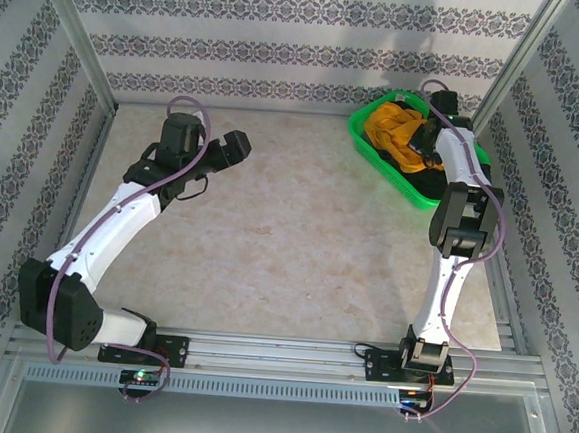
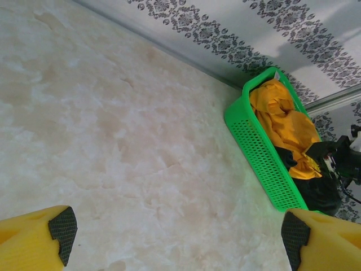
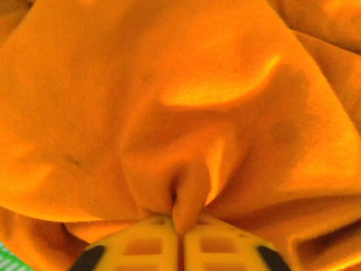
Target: Fold and stack the t-shirts
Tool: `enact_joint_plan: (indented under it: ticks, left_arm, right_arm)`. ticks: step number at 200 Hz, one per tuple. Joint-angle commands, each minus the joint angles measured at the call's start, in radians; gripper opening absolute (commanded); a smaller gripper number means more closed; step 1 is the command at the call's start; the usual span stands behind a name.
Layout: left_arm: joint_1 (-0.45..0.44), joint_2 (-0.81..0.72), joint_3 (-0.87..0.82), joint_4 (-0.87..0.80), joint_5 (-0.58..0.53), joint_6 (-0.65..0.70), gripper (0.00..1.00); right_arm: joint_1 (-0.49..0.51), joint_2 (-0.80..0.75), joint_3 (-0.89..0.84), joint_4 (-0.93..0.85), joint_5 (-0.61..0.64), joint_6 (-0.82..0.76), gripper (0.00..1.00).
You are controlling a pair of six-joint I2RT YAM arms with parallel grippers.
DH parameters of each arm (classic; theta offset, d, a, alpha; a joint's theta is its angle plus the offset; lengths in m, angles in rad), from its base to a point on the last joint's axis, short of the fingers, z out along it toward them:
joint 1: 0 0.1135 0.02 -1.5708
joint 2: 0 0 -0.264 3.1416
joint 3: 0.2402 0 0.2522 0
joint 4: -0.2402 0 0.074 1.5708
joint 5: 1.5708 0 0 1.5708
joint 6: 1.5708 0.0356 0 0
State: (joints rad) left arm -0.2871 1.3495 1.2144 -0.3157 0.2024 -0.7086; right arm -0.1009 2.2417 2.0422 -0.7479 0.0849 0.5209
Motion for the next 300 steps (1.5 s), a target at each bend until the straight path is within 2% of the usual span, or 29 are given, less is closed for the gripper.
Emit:
enact_joint_plan:
  ticks: [1,49,95,153,184,203,212,224,249,271,277,282,286,294,300]
  left_arm:
    - [-0.005,-0.032,-0.021,-0.036,0.001,-0.001,0.93]
    - [-0.005,-0.023,-0.048,-0.022,-0.015,-0.007,0.91]
    - [-0.005,0.002,-0.026,-0.049,-0.064,-0.003,0.91]
    - [-0.005,-0.007,-0.016,-0.076,-0.120,-0.011,0.91]
    - [-0.005,-0.030,-0.009,-0.142,-0.216,-0.029,0.93]
    - [-0.004,-0.060,-0.003,-0.183,-0.281,-0.035,0.93]
    - [-0.005,-0.078,0.001,-0.210,-0.320,-0.038,0.93]
    - [-0.004,-0.106,0.005,-0.245,-0.369,-0.041,0.93]
    - [-0.004,-0.173,0.008,-0.294,-0.449,-0.040,0.92]
    - [-0.003,-0.226,-0.011,-0.311,-0.485,-0.040,0.91]
    - [-0.003,-0.234,-0.020,-0.309,-0.483,-0.039,0.91]
    - [-0.004,-0.237,-0.028,-0.305,-0.471,-0.036,0.91]
    - [-0.003,-0.238,-0.032,-0.301,-0.460,-0.033,0.91]
    - [-0.003,-0.234,-0.041,-0.295,-0.429,-0.034,0.91]
    - [-0.002,-0.227,-0.052,-0.288,-0.397,-0.035,0.90]
  right_arm:
    - [0.004,-0.091,0.007,0.064,-0.018,-0.013,0.00]
    - [0.037,-0.293,0.001,0.183,-0.012,-0.022,0.00]
    - [0.118,-0.413,0.161,0.249,-0.058,-0.022,0.00]
    - [0.316,-0.390,0.529,0.266,-0.140,-0.066,0.00]
    - [0.408,-0.297,0.734,0.242,-0.258,0.004,0.00]
    - [0.460,-0.292,0.749,0.203,-0.288,0.017,0.00]
    - [0.485,-0.314,0.704,0.178,-0.299,0.013,0.00]
    - [0.509,-0.385,0.546,0.172,-0.307,0.007,0.00]
    - [0.520,-0.618,-0.039,0.269,-0.285,0.043,0.00]
    - [0.497,-0.740,-0.393,0.238,-0.270,0.028,0.00]
    - [0.479,-0.759,-0.471,0.223,-0.276,0.031,0.12]
    - [0.461,-0.773,-0.533,0.217,-0.288,0.034,0.30]
    - [0.445,-0.784,-0.582,0.210,-0.289,0.036,0.40]
    - [0.413,-0.802,-0.661,0.187,-0.266,0.045,0.51]
    - [0.393,-0.817,-0.716,0.185,-0.259,0.053,0.56]
